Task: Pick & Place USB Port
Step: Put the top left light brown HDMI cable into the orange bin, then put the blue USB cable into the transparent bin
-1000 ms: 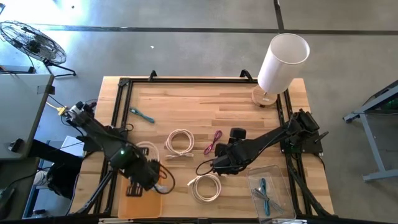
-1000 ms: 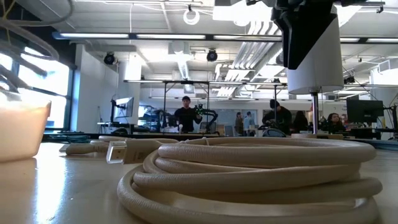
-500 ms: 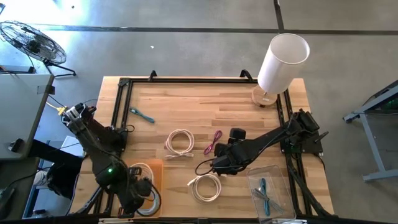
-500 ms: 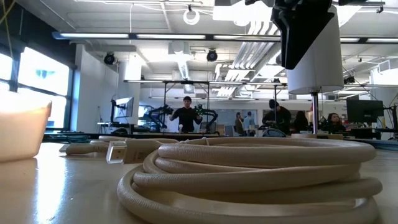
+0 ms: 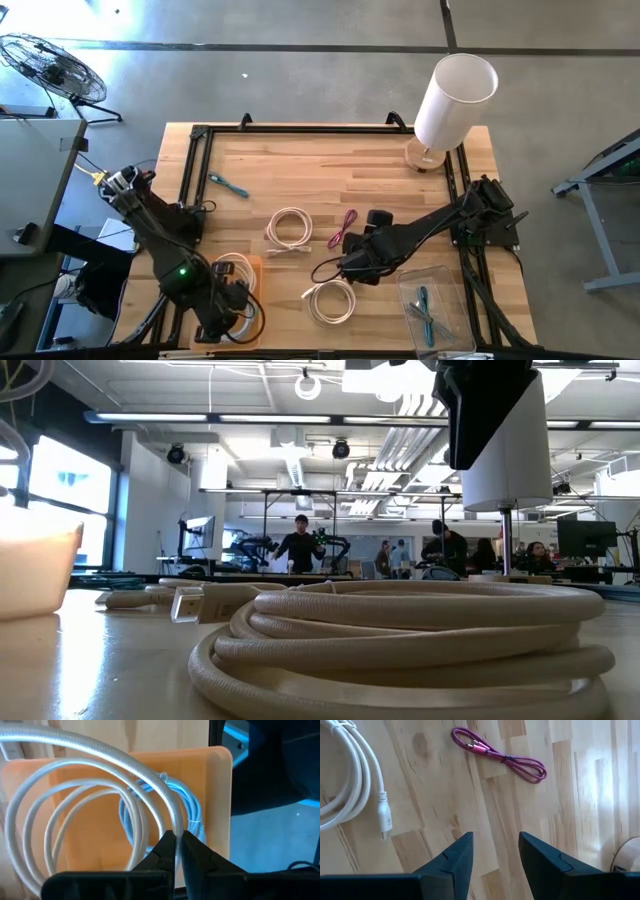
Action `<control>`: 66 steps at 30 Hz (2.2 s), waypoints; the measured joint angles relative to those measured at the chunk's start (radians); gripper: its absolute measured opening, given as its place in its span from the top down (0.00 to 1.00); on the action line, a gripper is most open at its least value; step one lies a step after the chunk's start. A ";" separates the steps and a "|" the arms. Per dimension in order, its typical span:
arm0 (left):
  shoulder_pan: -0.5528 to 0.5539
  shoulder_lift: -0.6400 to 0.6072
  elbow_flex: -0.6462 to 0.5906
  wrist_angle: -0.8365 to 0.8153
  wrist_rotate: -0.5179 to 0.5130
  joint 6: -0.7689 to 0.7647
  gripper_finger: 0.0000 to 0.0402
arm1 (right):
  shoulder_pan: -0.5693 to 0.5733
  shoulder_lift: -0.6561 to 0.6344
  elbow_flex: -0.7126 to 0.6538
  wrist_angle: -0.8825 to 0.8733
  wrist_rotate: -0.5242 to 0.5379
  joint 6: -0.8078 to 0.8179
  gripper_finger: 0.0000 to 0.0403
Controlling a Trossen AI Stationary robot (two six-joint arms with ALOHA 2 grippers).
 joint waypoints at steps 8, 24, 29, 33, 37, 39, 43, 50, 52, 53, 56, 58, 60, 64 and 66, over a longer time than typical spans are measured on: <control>0.010 0.014 0.000 -0.031 0.009 0.012 0.91 | 0.000 0.000 0.000 -0.002 0.001 -0.009 0.63; 0.010 0.018 0.000 -0.091 -0.034 -0.003 0.55 | 0.003 0.000 0.000 0.001 0.011 -0.012 0.63; 0.015 0.018 0.000 -0.127 -0.077 0.176 0.52 | 0.003 0.000 0.000 0.001 0.010 -0.012 0.63; 0.063 0.018 0.000 -0.167 -0.129 0.367 0.51 | 0.003 0.000 0.000 0.002 -0.004 -0.001 0.63; 0.136 0.018 0.000 -0.185 -0.185 0.566 0.47 | 0.004 0.000 0.000 0.002 -0.039 0.043 0.63; 0.172 0.017 0.000 -0.186 -0.216 0.635 0.44 | 0.006 0.000 0.000 0.002 -0.045 0.060 0.63; 0.254 0.017 0.000 -0.232 -0.225 0.736 0.36 | 0.013 0.000 0.000 0.002 -0.046 0.086 0.63; 0.392 0.002 -0.001 -0.422 -0.247 0.812 0.20 | 0.035 0.000 0.000 0.002 -0.045 0.121 0.63; 0.434 -0.037 -0.009 -0.384 -0.238 0.872 0.16 | 0.042 0.000 0.000 0.003 -0.045 0.128 0.63; 0.455 -0.063 -0.010 -0.377 -0.236 0.897 0.15 | 0.046 0.000 0.000 0.004 -0.045 0.128 0.63; 0.536 -0.133 -0.009 -0.407 -0.265 0.929 0.13 | 0.059 0.000 0.000 0.008 -0.039 0.131 0.63; 0.601 -0.182 -0.010 -0.412 -0.279 0.938 0.12 | 0.067 0.000 0.000 0.009 -0.040 0.131 0.63; 0.676 -0.243 -0.010 -0.409 -0.281 0.965 0.12 | 0.072 0.000 0.000 0.010 -0.039 0.131 0.63; 0.838 -0.321 -0.010 -0.411 -0.293 1.031 0.12 | 0.079 0.000 0.000 0.009 -0.036 0.129 0.63; 0.924 -0.339 -0.010 -0.406 -0.292 1.084 0.12 | 0.079 0.000 0.000 0.009 -0.034 0.128 0.63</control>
